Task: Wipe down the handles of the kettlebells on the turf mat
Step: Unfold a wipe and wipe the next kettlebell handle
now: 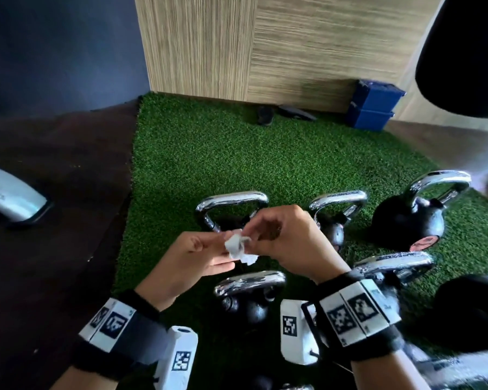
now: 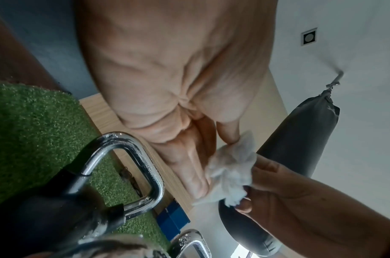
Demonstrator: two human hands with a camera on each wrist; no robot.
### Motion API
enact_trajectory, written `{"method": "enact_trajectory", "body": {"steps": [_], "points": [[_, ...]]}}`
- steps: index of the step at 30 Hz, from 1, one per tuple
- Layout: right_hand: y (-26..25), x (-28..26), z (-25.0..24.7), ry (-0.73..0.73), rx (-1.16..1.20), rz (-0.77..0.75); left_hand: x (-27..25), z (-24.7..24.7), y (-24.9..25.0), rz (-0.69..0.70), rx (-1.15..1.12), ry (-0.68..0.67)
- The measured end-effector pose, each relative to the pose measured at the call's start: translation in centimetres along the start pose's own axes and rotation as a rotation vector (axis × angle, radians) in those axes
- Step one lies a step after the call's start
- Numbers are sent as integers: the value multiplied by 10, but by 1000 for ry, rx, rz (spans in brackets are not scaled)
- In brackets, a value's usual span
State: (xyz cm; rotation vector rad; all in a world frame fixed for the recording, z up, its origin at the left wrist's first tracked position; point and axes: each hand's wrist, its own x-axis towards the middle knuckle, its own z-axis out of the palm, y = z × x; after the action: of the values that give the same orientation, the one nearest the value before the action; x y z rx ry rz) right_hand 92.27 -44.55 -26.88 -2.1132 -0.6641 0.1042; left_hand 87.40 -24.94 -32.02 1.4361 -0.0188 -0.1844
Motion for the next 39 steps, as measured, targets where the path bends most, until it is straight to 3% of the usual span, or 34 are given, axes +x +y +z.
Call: {"method": "enact_trajectory", "body": {"steps": [4, 7, 11, 14, 16, 19, 24, 30, 32, 35, 39], "points": [[6, 1, 11, 119, -5, -9, -2, 2, -6, 22, -66, 27], [19, -7, 6, 78, -54, 45, -4, 0, -7, 65, 2, 58], [66, -22, -12, -6, -272, 243, -9, 2, -14, 299, 576, 112], [100, -31, 2, -253, -377, 447, -8, 23, -18, 447, 843, 71], [116, -32, 20, -328, -354, 453, -4, 36, -25, 475, 973, 37], [133, -34, 38, -270, -217, 408, -6, 38, -33, 470, 1087, 53], [154, -46, 51, -124, 19, 446, -25, 16, -39, 448, 1009, 113], [164, -49, 57, -84, 86, 452, -28, 13, -44, 469, 999, 59], [166, -49, 59, -67, 95, 461, -37, 1, -49, 467, 926, 125], [168, -49, 59, -66, 126, 478, -49, -17, -62, 339, 742, 259], [171, -49, 59, -79, 177, 483, -53, -18, -79, 316, 625, 289]]}}
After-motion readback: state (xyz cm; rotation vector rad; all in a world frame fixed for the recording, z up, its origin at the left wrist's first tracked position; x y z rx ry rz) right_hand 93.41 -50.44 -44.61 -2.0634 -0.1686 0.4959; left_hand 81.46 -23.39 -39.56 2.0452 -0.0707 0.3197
